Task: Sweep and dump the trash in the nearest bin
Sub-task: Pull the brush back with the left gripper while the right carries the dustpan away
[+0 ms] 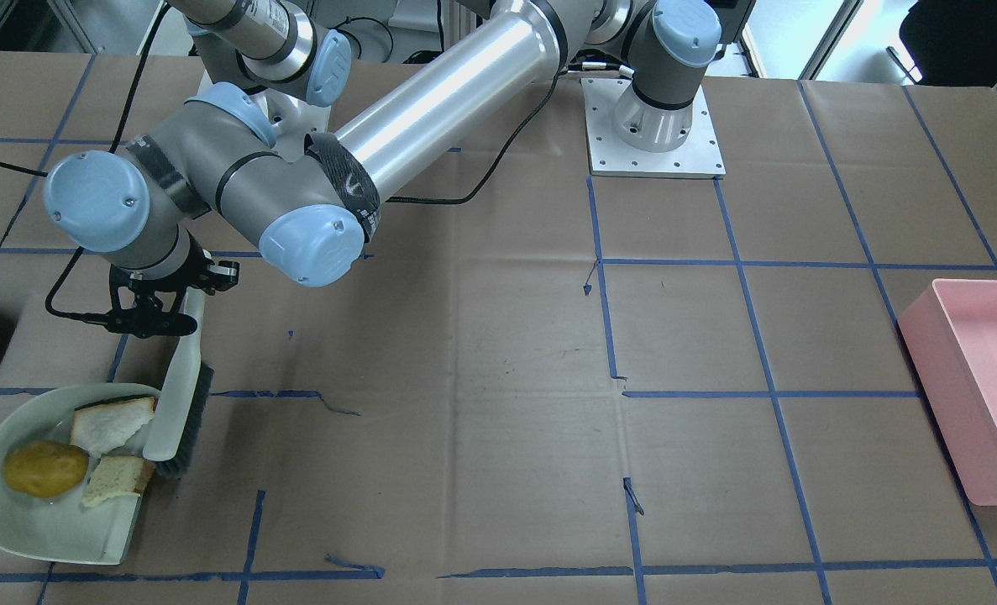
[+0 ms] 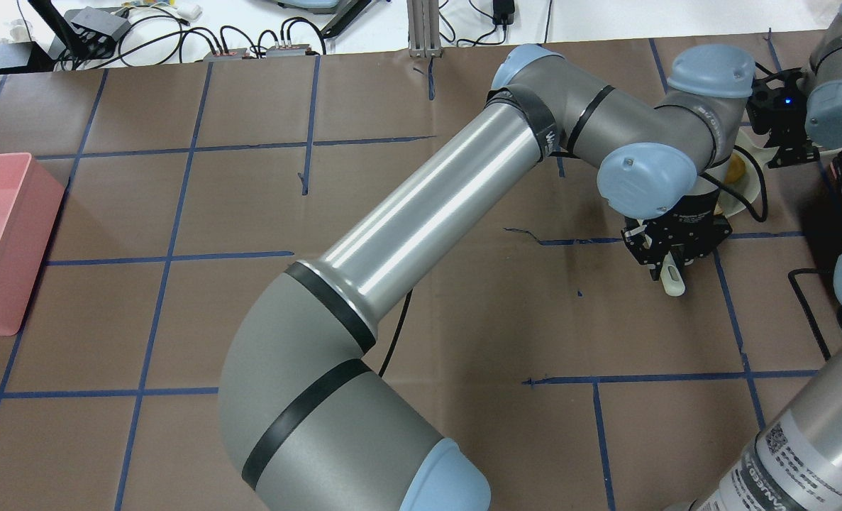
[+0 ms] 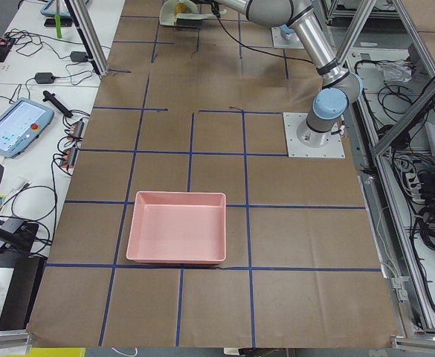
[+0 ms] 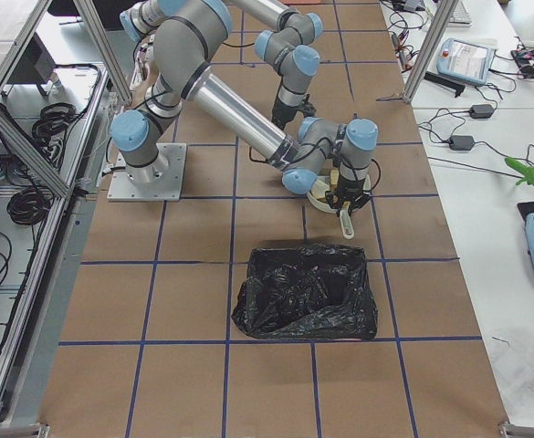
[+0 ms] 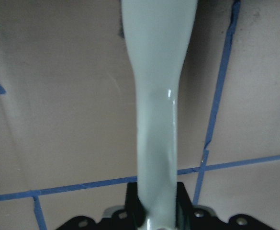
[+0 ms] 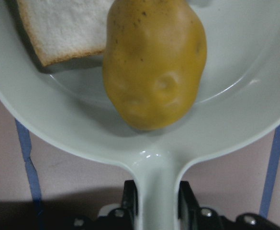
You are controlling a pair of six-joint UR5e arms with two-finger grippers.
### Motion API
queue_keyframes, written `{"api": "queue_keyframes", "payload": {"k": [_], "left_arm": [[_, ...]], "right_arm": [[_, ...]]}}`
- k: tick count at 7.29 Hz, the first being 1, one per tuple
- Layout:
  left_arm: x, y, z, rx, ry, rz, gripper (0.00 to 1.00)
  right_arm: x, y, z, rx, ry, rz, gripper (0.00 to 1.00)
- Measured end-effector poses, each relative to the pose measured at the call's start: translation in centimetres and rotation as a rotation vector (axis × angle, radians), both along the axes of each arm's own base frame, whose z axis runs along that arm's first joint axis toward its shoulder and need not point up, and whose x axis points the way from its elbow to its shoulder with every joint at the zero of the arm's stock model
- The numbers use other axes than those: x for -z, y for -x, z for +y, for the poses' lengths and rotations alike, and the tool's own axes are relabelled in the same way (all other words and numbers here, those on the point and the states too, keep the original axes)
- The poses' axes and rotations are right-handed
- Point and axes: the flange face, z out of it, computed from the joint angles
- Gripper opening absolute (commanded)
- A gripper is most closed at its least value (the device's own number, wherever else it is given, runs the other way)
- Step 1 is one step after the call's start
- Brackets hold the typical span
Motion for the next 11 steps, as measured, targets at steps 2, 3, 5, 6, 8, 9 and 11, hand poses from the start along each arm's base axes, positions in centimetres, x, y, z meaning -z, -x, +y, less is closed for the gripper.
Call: {"api": "queue_keyframes", "payload": {"k": [2,3,5,6,8,9,11], "left_arm": [[-1.8,-2.8,-1.6,-0.016,0.033,-0.047,0.00],[-2.7,-4.8,-1.6,-0.024,0.027,-0.066,0.00],[-4.6,-10.3,0.1,-0.031,-0.009,-0.095,0.00],[-5.4,-13.3,1.6,-0.041,-0.022,-0.100,0.00],[-5.7,-18.4,5.7,-0.053,-0.034,-0.098,0.00],[-5.3,-20.7,8.4,-0.047,-0.038,-0.096,0.00],[-4.5,-24.6,14.2,-0.036,-0.060,-0.106,0.00]], "right_arm": [[0.0,-0.1,0.0,0.000,0.000,-0.012,0.00],[0.0,-0.1,0.0,0.000,0.002,-0.021,0.00],[-0.1,-0.1,0.0,0.000,0.008,-0.040,0.00],[-0.3,-0.2,0.0,-0.001,0.011,-0.060,0.00],[-2.5,-0.4,-0.4,0.011,-0.006,-0.099,0.00],[-4.3,-0.4,-0.6,0.023,-0.023,-0.111,0.00],[-8.4,-0.6,-0.1,0.034,-0.063,-0.126,0.00]]}}
